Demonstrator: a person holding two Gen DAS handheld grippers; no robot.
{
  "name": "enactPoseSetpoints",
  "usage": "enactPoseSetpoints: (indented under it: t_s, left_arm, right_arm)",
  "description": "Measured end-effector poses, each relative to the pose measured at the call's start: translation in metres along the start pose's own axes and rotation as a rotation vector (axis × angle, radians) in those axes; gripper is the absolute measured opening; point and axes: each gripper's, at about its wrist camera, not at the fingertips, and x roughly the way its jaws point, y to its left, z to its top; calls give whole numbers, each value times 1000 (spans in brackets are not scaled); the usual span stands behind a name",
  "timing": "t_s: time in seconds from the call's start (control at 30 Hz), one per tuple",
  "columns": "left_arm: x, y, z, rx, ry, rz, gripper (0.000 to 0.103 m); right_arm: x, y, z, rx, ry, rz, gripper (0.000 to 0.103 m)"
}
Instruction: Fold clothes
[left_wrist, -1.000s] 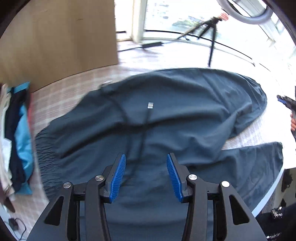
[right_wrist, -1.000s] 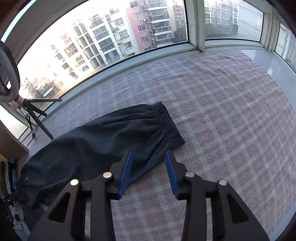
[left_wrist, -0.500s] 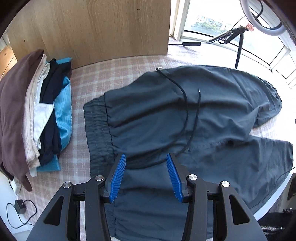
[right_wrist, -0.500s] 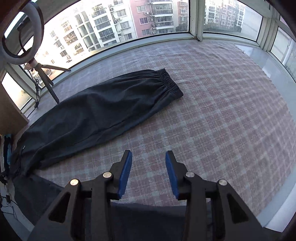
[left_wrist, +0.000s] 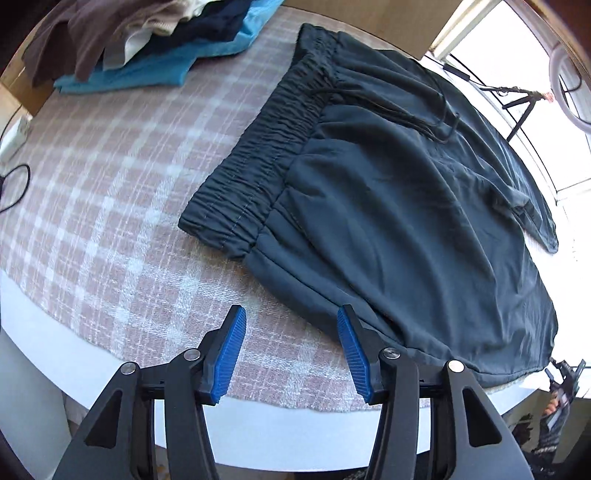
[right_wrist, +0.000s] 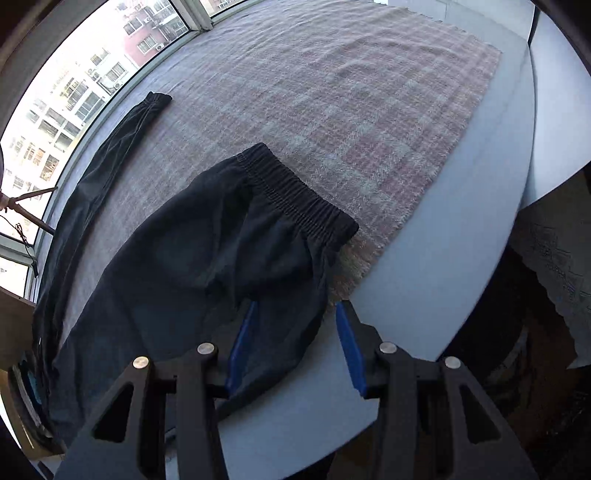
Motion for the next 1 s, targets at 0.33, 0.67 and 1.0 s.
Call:
enactPoseSetpoints:
  t_s: [0.33, 0.67, 1.0]
  left_arm:
    - [19, -8, 10, -89, -19, -113, 51]
    - [18, -30, 5, -44, -39, -79, 14]
    - [18, -47, 1, -33, -31, -76, 13]
  right_arm:
    - [-17, 11, -19, -23, -30, 60, 44]
    - [-27, -19, -20, 93, -56, 73, 44]
    - [-1, -10, -6, 100, -28, 73, 45]
